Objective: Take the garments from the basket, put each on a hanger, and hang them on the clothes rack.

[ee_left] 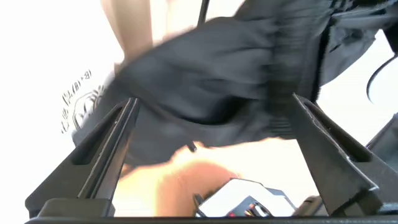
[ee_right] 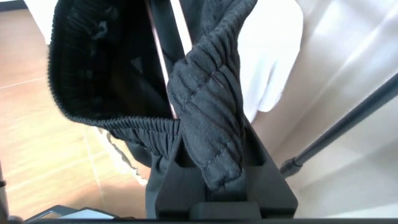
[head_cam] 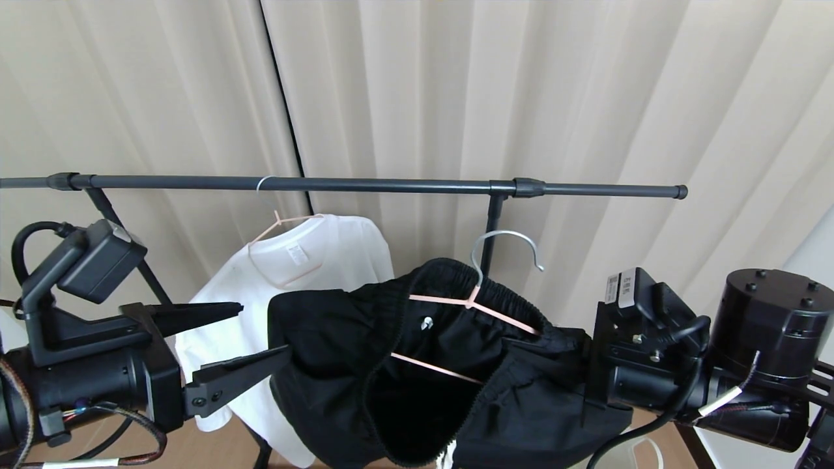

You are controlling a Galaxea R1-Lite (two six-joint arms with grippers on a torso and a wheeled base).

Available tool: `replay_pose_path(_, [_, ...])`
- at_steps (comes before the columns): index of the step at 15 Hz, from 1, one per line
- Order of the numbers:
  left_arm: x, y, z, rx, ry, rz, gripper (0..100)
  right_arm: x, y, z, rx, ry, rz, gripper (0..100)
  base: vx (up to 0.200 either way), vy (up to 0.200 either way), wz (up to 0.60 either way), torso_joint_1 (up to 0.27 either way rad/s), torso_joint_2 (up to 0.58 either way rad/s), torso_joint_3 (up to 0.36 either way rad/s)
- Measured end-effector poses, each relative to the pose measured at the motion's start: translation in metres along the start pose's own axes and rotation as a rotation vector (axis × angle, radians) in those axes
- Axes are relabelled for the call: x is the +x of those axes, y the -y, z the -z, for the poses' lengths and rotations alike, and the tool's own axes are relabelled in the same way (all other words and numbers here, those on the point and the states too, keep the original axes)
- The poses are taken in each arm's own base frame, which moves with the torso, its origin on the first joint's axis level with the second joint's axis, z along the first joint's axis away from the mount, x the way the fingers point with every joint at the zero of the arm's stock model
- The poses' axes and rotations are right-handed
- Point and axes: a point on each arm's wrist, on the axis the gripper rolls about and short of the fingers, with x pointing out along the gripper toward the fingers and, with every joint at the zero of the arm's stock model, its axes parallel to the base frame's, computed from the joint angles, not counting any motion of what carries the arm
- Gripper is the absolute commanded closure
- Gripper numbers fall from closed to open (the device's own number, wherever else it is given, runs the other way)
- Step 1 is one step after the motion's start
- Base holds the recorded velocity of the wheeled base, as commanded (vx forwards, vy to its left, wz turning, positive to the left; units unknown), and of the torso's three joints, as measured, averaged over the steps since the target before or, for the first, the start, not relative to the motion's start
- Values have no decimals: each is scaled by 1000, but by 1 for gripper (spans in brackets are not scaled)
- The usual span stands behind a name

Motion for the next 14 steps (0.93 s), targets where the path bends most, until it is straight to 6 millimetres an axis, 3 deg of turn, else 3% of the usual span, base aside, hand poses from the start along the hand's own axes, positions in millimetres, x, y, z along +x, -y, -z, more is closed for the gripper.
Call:
replay_pose_path(8, [26, -44, 32, -2, 10, 22, 0, -10, 7, -1, 3, 27, -43, 100, 0, 0, 0, 0, 0, 0])
replay_pose_path(14, [32, -66, 49, -39, -6, 82, 0, -12, 11, -3, 1, 38, -32, 100, 0, 0, 0, 0, 0, 0])
